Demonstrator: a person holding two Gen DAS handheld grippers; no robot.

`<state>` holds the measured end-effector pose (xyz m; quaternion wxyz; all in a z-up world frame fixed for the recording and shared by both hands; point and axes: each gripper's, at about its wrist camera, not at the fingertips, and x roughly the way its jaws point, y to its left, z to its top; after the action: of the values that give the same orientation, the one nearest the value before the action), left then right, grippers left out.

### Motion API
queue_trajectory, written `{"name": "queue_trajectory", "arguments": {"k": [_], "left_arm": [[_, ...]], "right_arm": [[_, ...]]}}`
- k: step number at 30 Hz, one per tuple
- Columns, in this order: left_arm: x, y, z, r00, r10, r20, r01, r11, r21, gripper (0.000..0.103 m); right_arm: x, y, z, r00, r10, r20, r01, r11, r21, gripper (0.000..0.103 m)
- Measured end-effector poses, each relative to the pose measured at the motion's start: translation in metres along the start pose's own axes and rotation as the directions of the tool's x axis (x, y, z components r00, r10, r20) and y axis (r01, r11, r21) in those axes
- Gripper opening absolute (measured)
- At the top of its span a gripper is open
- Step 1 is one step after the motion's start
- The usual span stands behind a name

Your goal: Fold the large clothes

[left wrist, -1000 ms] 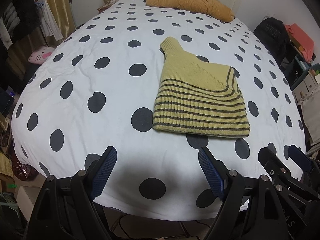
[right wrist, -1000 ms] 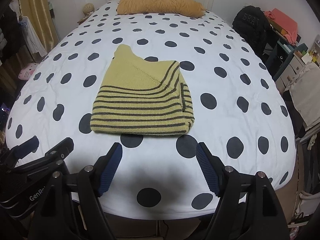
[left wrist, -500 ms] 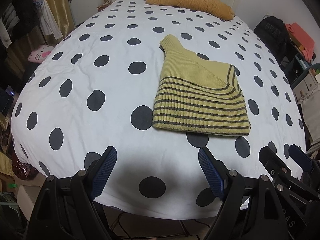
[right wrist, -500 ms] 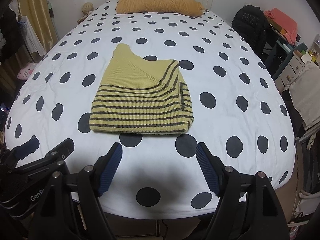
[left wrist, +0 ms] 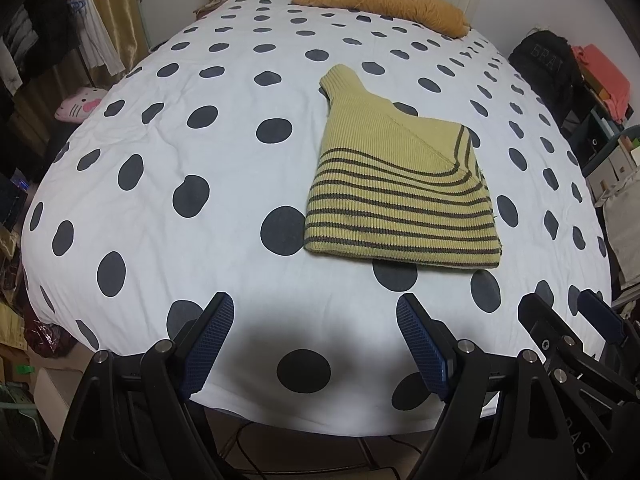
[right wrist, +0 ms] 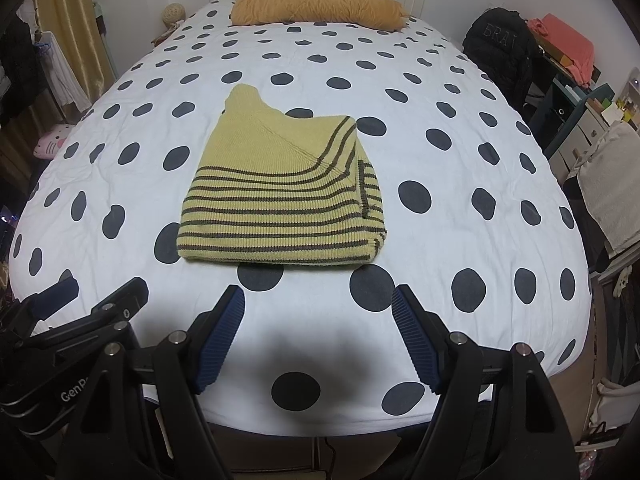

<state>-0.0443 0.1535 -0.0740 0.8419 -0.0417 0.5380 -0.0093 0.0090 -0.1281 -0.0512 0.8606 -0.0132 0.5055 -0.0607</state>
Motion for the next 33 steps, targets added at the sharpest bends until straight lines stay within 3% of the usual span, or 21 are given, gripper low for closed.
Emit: {"name": "queue_trajectory", "arguments": {"k": [33], "left_arm": [[0.004,-0.006,0.0,0.999,0.029,-0.015,-0.028,0.999,0.029,0.084]], "right_arm": [[0.005,-0.005,-0.011,1.0,-0.004,-0.014,0.004,1.0,0.01,0.076]]}}
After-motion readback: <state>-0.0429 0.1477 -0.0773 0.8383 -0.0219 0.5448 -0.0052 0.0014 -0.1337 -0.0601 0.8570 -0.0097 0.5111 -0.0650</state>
